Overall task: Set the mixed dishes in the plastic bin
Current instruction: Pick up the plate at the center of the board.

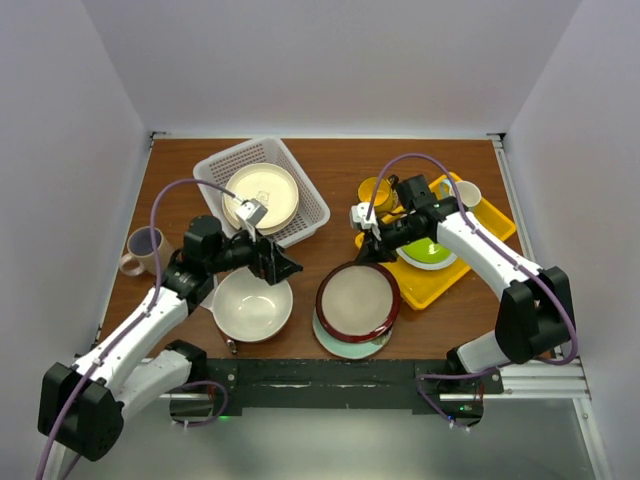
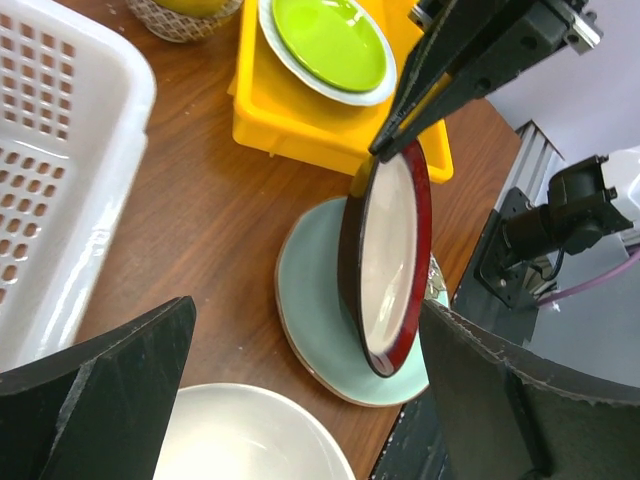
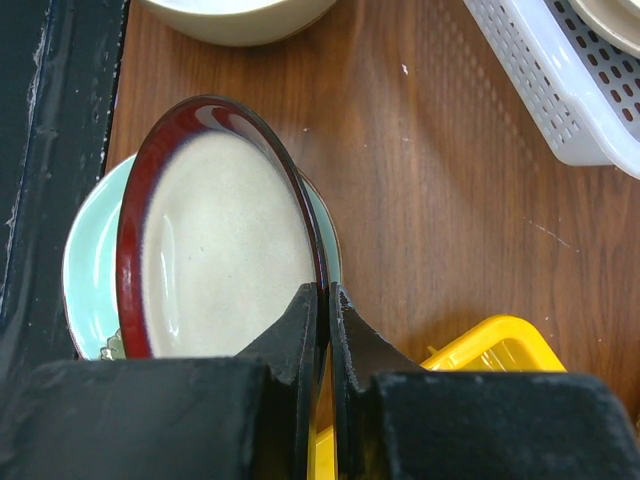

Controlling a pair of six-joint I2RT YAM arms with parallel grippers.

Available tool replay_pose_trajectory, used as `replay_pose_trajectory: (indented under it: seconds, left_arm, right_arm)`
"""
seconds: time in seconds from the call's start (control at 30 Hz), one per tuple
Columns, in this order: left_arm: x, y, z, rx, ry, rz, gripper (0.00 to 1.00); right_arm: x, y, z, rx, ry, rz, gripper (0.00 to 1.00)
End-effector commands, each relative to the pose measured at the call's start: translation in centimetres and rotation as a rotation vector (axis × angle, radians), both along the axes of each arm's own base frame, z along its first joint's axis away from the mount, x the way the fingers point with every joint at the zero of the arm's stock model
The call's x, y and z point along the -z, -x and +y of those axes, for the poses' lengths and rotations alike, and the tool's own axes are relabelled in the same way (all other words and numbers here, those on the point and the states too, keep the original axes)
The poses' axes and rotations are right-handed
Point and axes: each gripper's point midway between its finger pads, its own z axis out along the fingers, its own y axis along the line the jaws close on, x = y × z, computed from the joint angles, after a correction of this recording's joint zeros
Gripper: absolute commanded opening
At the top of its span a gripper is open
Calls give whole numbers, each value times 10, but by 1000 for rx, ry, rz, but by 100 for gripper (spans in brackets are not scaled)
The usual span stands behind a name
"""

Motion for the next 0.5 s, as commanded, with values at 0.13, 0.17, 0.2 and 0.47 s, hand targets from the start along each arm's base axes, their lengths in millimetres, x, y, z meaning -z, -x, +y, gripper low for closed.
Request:
replay_pose_trajectory:
  seconds: [0.13, 0.17, 0.2, 0.47]
  left_arm:
    - [3, 3, -35, -20, -98, -21, 98]
    - [3, 3, -38, -26, -106, -21, 98]
    - [3, 4, -42, -36, -119, -27, 98]
    - [-1, 5, -58, -62, -183, -51, 98]
  right_arm:
    - [-38, 1, 6, -27, -133, -54, 0]
    - [-38, 1, 6, -26, -134, -52, 0]
    - [-39, 1, 6, -26, -136, -55, 0]
    - [-43, 0, 4, -20, -153, -46, 0]
